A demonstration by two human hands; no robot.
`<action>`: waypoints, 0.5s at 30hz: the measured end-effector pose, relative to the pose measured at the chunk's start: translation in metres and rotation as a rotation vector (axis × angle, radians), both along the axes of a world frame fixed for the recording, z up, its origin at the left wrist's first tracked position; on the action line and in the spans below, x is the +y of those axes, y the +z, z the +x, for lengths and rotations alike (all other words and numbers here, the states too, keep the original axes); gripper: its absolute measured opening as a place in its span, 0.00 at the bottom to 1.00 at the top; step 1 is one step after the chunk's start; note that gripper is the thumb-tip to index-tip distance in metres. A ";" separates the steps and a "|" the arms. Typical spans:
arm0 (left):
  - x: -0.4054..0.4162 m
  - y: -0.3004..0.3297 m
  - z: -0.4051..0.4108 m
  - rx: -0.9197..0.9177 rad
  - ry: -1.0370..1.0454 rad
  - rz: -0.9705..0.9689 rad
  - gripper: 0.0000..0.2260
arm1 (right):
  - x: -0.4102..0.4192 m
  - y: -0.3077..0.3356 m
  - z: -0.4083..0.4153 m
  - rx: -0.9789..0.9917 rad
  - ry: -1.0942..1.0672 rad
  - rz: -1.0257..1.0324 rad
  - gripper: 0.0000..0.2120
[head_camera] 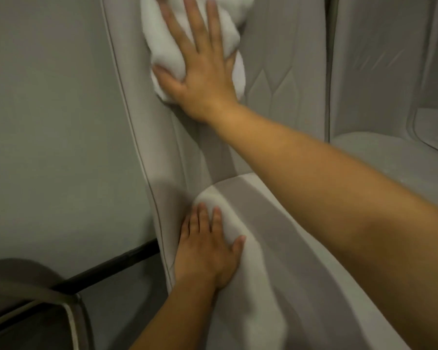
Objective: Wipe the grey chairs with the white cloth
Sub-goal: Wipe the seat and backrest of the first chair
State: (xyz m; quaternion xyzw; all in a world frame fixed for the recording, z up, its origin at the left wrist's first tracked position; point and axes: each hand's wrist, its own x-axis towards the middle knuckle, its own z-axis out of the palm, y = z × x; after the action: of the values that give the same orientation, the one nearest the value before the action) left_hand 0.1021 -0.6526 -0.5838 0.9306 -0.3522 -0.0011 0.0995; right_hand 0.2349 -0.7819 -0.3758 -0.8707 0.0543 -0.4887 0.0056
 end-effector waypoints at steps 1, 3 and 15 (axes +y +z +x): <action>0.000 -0.001 0.000 0.005 -0.004 -0.004 0.38 | -0.007 -0.026 -0.011 0.074 0.023 -0.037 0.36; 0.001 0.000 -0.002 -0.006 -0.005 0.016 0.39 | -0.021 -0.058 -0.028 0.185 0.099 -0.063 0.38; -0.002 0.013 -0.008 0.055 0.070 0.136 0.40 | -0.106 -0.152 -0.100 0.598 0.166 -0.262 0.35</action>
State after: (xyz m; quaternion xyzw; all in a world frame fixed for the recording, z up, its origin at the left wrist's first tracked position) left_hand 0.0940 -0.6546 -0.5711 0.9466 -0.3158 -0.0474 0.0456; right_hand 0.1346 -0.8877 -0.5281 -0.9703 -0.0809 -0.2124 -0.0826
